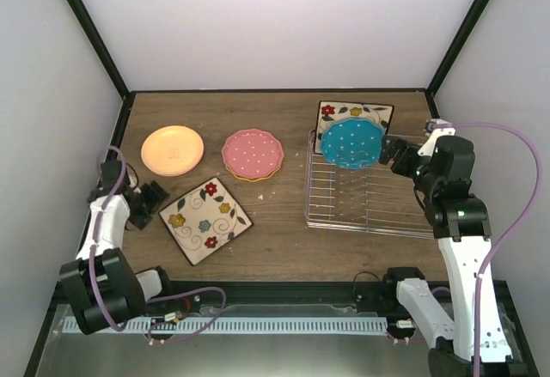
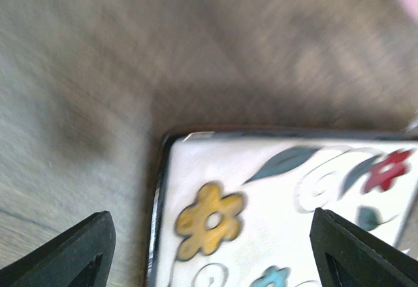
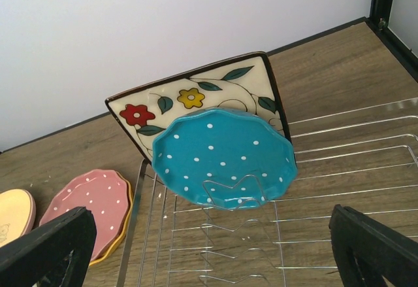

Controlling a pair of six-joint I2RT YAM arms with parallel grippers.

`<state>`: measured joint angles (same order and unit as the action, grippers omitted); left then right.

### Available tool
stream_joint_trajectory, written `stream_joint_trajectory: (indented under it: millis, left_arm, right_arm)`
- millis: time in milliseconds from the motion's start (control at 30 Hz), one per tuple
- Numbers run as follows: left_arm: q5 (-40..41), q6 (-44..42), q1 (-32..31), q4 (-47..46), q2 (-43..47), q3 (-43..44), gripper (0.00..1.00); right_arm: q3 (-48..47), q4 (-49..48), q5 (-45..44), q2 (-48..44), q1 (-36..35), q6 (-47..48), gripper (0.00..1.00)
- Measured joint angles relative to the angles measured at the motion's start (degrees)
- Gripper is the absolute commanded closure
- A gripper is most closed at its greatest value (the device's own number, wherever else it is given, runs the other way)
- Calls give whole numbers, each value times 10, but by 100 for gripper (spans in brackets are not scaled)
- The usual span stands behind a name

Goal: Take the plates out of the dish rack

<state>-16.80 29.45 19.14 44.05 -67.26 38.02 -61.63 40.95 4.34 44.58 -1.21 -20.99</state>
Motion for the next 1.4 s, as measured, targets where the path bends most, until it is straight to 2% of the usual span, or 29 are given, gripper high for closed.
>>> stream_joint_trajectory:
  millis: [167,300,400,500,600,700,833,1033,1167,1400]
  left_arm:
    - [41,-9,0,-21,33,135,17]
    - [-9,-10,-10,-152,34,219,18]
    - [-74,-18,-82,-252,-48,306,19]
    - [-138,-54,-184,-323,-181,440,25]
    - [-186,-118,-290,-344,-300,563,32]
    - [-203,-188,-372,-336,-363,625,34]
    - [-193,-299,-468,-309,-398,657,34]
    - [-125,-436,-586,-298,-432,662,39]
    - [-65,-479,-616,-304,-480,687,40]
    - [16,-522,-622,-312,-555,727,41]
  right_arm:
    - [10,1,-2,-14,0,-8,0]
    - [11,2,-6,-19,0,-10,0]
    - [11,1,-11,-24,0,-13,0]
    - [11,1,-14,-27,0,-17,0]
    - [11,3,-21,-32,0,-22,0]
    - [11,11,-31,-48,0,-27,0]
    - [8,27,-45,-75,0,-37,0]
    - [-8,65,-73,-110,0,-51,0]
    - [-18,82,-87,-119,0,-58,0]
    - [-24,106,-100,-124,0,-61,0]
